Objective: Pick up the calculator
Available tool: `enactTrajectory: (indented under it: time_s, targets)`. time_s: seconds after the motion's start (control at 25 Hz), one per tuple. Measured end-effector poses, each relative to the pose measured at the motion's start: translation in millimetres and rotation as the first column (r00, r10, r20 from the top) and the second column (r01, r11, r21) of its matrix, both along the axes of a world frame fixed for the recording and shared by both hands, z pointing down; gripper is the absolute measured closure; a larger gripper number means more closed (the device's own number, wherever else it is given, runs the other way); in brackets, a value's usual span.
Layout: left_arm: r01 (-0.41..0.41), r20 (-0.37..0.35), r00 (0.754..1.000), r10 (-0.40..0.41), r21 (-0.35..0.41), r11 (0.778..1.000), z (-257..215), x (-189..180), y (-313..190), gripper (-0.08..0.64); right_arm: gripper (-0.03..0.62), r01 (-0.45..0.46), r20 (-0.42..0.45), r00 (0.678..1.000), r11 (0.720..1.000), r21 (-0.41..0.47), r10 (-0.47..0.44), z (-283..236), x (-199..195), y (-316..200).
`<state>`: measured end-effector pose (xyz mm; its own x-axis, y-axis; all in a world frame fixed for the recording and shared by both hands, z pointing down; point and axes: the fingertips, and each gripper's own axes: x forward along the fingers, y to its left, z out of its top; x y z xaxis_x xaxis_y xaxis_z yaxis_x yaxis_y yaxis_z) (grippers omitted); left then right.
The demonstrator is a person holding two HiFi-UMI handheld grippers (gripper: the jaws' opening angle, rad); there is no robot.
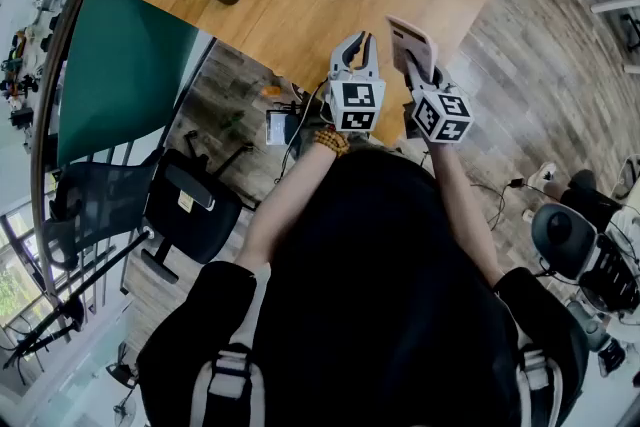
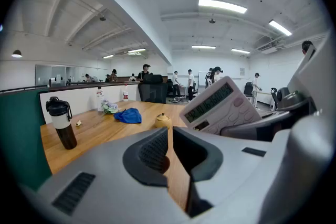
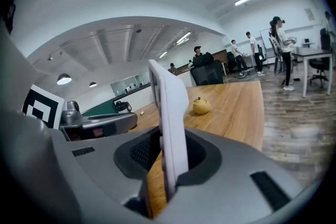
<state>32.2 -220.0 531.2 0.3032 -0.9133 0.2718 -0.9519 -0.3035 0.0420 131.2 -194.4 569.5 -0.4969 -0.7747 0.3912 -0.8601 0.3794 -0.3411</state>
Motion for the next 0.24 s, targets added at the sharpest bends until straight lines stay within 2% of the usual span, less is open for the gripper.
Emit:
enactTrajectory:
  time_s: [0.24]
  targets:
    - [0.01, 0.011, 1.0, -0.01, -0.003, 1.0, -1, -4, -3, 0.511, 0.506, -0.034, 0.036, 0.999, 0.99, -0.134, 0.039, 33, 9, -1]
